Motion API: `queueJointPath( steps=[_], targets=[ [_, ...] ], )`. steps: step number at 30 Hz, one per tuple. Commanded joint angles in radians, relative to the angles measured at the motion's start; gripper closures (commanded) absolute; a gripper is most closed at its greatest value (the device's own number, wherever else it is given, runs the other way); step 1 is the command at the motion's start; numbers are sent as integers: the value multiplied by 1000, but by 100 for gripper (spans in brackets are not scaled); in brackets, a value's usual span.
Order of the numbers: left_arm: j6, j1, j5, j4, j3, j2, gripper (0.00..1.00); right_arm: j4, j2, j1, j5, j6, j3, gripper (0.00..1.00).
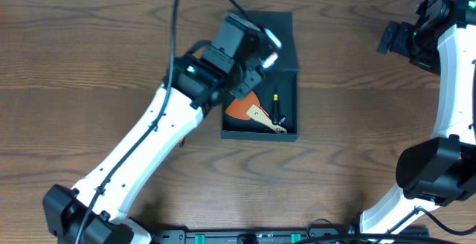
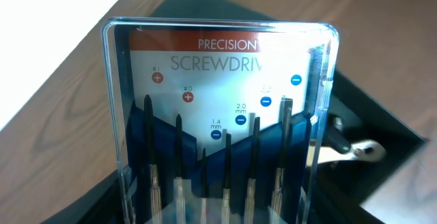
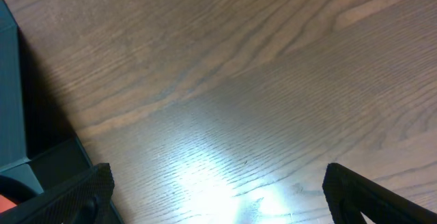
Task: Pack container
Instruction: 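Lift the case and carry it over the black box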
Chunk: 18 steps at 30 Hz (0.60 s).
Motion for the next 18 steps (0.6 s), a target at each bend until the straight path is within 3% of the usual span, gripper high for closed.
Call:
queueJointPath(
  steps=[1, 18],
  targets=[
    [99, -19, 23, -13, 11, 16, 65, 2, -8, -3, 0, -7, 10, 1],
    [454, -26, 177, -66, 10, 278, 56, 2, -8, -3, 0, -7, 10, 1]
  ],
)
